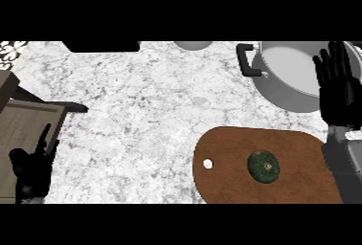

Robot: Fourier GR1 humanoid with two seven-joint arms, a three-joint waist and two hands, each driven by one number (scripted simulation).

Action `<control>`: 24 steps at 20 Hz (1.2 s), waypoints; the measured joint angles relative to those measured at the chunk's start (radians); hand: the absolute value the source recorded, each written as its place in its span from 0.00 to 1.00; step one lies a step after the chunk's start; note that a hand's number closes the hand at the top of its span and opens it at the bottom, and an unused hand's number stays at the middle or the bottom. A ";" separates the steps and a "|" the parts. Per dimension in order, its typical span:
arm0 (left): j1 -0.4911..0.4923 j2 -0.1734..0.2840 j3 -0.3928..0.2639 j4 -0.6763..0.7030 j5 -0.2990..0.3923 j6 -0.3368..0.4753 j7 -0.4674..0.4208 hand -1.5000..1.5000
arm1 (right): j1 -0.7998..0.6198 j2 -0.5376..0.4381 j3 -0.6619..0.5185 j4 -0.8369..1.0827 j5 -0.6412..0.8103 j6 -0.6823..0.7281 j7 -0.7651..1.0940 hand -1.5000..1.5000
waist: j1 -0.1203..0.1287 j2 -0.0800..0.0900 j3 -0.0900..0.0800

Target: Pick the squash from the cutting board and place it in the pot

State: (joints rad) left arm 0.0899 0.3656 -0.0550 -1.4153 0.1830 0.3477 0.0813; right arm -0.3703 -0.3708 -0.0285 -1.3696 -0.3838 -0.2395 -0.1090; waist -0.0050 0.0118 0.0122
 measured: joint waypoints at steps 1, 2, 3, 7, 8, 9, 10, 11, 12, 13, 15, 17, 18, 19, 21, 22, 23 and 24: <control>0.032 -0.047 -0.006 -0.065 -0.035 0.138 0.059 0.50 | 0.000 0.002 0.002 0.006 -0.003 0.015 0.004 0.00 | 0.008 -0.012 0.019; 0.052 -0.041 0.022 -0.097 -0.035 0.173 0.057 0.50 | -0.002 0.007 0.013 0.002 -0.007 0.029 0.012 0.00 | 0.014 -0.018 0.020; 0.048 -0.022 0.014 -0.098 -0.045 0.160 0.082 0.50 | 0.001 0.022 0.039 -0.009 -0.005 0.040 0.018 0.00 | 0.010 -0.017 0.016; 0.011 -0.019 -0.068 -0.107 -0.048 0.083 0.143 0.50 | 0.007 0.020 0.166 -0.033 0.060 0.107 0.039 1.00 | -0.009 -0.019 -0.017; 0.003 -0.027 -0.079 -0.122 -0.040 0.068 0.138 0.50 | 0.013 -0.030 0.190 -0.024 0.130 0.098 0.040 0.00 | -0.020 -0.022 -0.023; -0.010 -0.039 -0.091 -0.138 -0.027 0.051 0.133 0.50 | 0.026 -0.048 0.196 -0.028 0.180 0.060 0.029 0.00 | -0.035 -0.025 -0.024; -0.032 -0.048 -0.097 -0.153 -0.013 0.037 0.133 0.50 | 0.044 -0.059 0.201 -0.041 0.225 0.021 0.007 0.00 | -0.050 -0.027 -0.023; -0.051 -0.054 -0.102 -0.174 -0.001 0.024 0.135 0.50 | 0.071 -0.063 0.212 -0.062 0.268 -0.016 -0.019 0.00 | -0.058 -0.030 -0.021; -0.064 -0.061 -0.108 -0.189 0.011 0.010 0.131 0.50 | 0.102 -0.068 0.223 -0.092 0.307 -0.047 -0.049 0.00 | -0.063 -0.031 -0.020; -0.082 -0.067 -0.112 -0.205 0.016 0.005 0.131 0.50 | 0.132 -0.071 0.240 -0.131 0.346 -0.077 -0.071 0.00 | -0.067 -0.033 -0.018; -0.108 -0.066 -0.107 -0.223 0.035 -0.017 0.135 0.50 | 0.209 -0.094 0.270 -0.226 0.414 -0.119 -0.098 0.00 | -0.073 -0.034 -0.017; -0.124 -0.061 -0.107 -0.247 0.049 -0.033 0.149 0.50 | 0.295 -0.143 0.289 -0.330 0.473 -0.144 -0.080 0.00 | -0.075 -0.034 -0.017; -0.135 -0.061 -0.109 -0.256 0.052 -0.037 0.159 0.50 | 0.332 -0.174 0.292 -0.375 0.505 -0.153 -0.055 0.00 | -0.075 -0.034 -0.017; -0.134 -0.059 -0.106 -0.266 0.057 -0.042 0.162 0.50 | 0.370 -0.207 0.293 -0.420 0.534 -0.158 -0.022 0.00 | -0.075 -0.034 -0.017; -0.136 -0.066 -0.113 -0.274 0.054 -0.039 0.163 0.50 | 0.436 -0.284 0.292 -0.510 0.586 -0.146 0.050 0.00 | -0.077 -0.034 -0.018; -0.143 -0.062 -0.108 -0.279 0.058 -0.042 0.171 0.50 | 0.462 -0.321 0.288 -0.561 0.606 -0.135 0.097 0.00 | -0.076 -0.033 -0.018; -0.150 -0.059 -0.105 -0.278 0.060 -0.045 0.176 0.50 | 0.488 -0.356 0.285 -0.612 0.626 -0.121 0.142 0.00 | -0.075 -0.032 -0.018; -0.150 -0.057 -0.105 -0.282 0.060 -0.046 0.182 0.50 | 0.518 -0.392 0.280 -0.665 0.642 -0.106 0.187 0.00 | -0.074 -0.032 -0.018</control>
State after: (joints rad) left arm -0.0602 0.3085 -0.1597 -1.6977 0.2427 0.3022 0.2631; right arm 0.1475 -0.7627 0.2514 -2.0350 0.2586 -0.3452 0.0783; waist -0.0791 -0.0203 -0.0060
